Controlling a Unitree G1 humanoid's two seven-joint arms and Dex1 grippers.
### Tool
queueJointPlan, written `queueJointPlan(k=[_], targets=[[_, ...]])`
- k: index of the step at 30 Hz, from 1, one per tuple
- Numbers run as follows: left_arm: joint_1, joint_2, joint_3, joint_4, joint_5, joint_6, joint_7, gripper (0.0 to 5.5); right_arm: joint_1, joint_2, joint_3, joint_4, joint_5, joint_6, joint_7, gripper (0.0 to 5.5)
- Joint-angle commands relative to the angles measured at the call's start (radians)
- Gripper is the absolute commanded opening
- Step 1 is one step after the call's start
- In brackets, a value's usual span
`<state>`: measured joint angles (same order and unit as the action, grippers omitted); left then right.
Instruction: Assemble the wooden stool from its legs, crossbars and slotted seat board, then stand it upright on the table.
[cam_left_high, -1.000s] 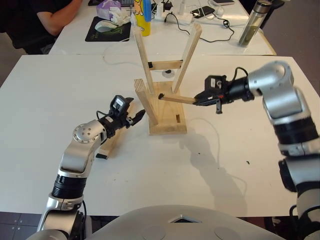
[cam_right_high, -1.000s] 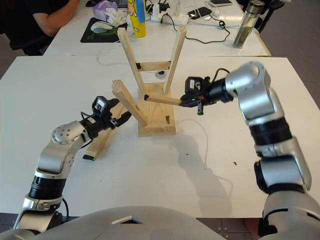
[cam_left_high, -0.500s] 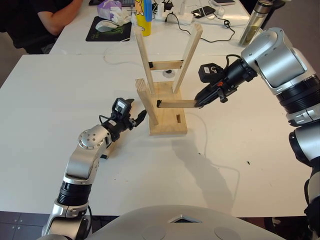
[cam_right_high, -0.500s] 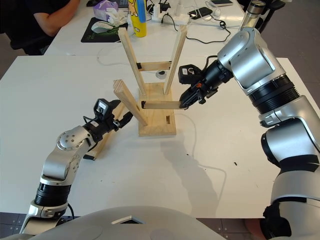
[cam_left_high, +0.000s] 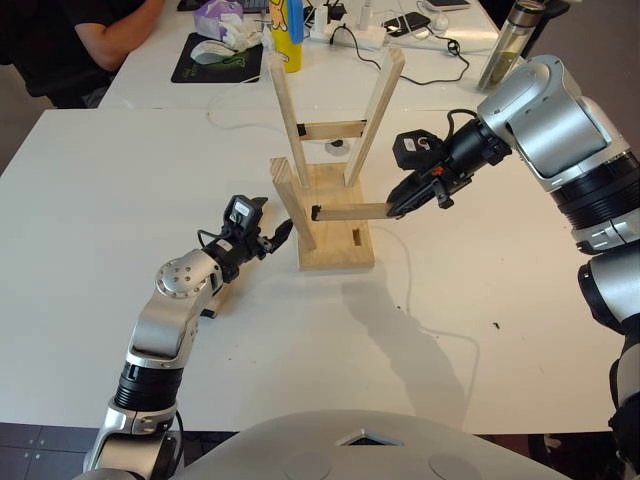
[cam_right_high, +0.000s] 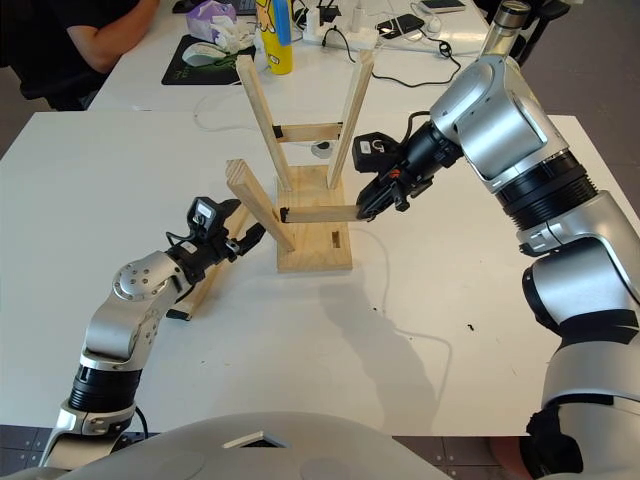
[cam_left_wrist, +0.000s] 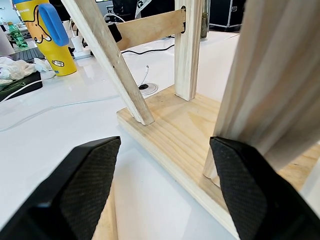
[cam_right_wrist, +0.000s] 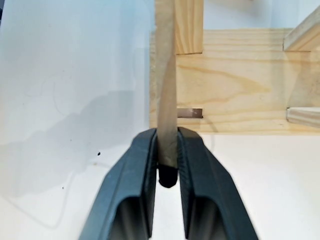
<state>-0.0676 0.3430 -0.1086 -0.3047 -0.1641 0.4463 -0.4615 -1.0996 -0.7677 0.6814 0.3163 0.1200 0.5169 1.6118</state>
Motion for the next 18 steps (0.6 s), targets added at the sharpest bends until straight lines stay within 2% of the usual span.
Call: queueJointPlan(k=[1,11,18], targets=[[-0.023,0.010,-0.001,0.015,-0.001,0.006,-0.012,3.35,0.007,0.023,-0.027,0.003,-0.029,0.002,-0.002,0.43],[-0.032,0.009,-0.001,0.021,-0.002,0.008,-0.019,3.35,0.016,0.058,-0.056,0.018,-0.078,-0.024,-0.002,0.43],[-0.033,0.006,-0.001,0.020,-0.002,0.010,-0.016,3.35,0.036,0.051,-0.024,-0.034,-0.088,-0.042,0.002,0.43]])
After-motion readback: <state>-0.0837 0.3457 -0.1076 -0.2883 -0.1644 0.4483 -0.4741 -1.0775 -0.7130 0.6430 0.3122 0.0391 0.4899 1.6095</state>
